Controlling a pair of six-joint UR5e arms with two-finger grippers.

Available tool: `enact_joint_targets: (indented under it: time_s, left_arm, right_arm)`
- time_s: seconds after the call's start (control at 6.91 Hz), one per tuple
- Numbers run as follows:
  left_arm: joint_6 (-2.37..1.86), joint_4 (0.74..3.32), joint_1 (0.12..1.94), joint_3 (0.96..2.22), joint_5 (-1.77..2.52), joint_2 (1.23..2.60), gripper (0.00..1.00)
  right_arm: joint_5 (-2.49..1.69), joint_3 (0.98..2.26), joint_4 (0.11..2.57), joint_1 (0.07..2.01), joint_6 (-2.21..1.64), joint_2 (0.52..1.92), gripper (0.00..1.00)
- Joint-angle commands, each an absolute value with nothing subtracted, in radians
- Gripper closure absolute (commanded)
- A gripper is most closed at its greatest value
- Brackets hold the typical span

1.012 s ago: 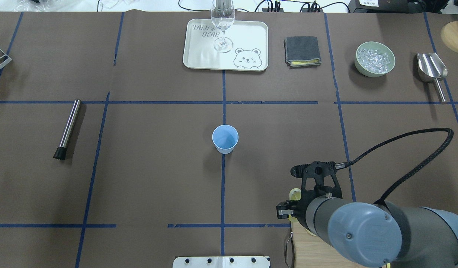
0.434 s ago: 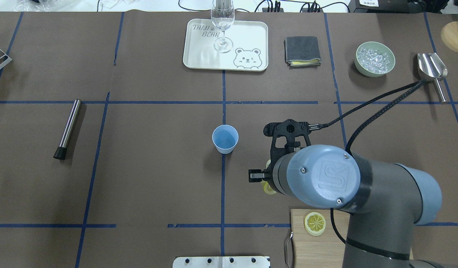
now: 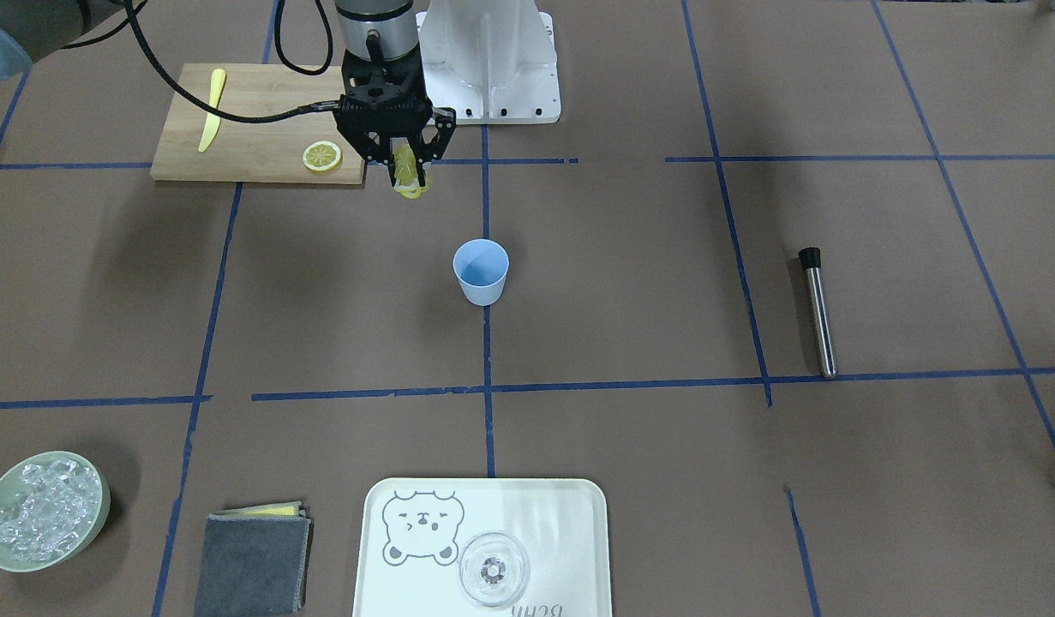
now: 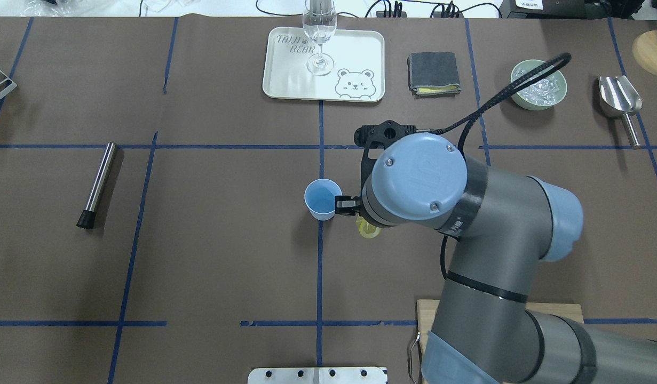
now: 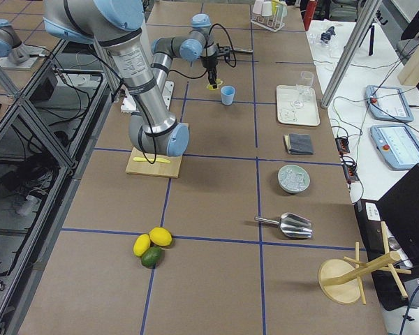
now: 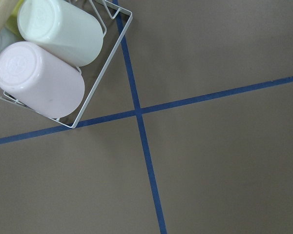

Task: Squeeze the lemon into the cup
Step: 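Lift the lemon slice with the right gripper and carry it toward the blue cup, then lower the lemon slice over the blue cup and open the right gripper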

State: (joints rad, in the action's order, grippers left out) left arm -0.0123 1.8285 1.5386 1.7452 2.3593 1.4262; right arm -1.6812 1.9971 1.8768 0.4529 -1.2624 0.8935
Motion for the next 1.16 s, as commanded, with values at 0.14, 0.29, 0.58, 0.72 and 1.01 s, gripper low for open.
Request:
enact_joint_targets:
  time_s: [0.14, 0.29, 0.58, 0.72, 1.01]
  left_arm:
    - [-0.012, 1.83, 1.539, 1.746, 2.359, 1.427, 0.0]
    - [-0.012, 1.83, 1.539, 1.746, 2.359, 1.427, 0.0]
    - [-0.012, 1.829, 1.539, 1.746, 2.359, 1.427, 0.0]
    - [-0.012, 1.829, 1.539, 1.744, 2.359, 1.427, 0.0]
    - [-0.012, 1.829, 1.539, 1.744, 2.359, 1.425, 0.0]
  right_arm:
    - [-1.698, 1.785, 1.861, 0.505, -1.244, 0.737, 0.64]
    - [-1.698, 1.723, 1.852, 0.505, -1.243, 0.697, 0.64]
    - [-1.698, 1.666, 1.832, 0.494, -1.244, 0.681, 0.63]
    - [-1.698, 1.667, 1.833, 0.474, -1.246, 0.686, 0.62]
    - [-1.697, 1.667, 1.832, 0.447, -1.249, 0.693, 0.61]
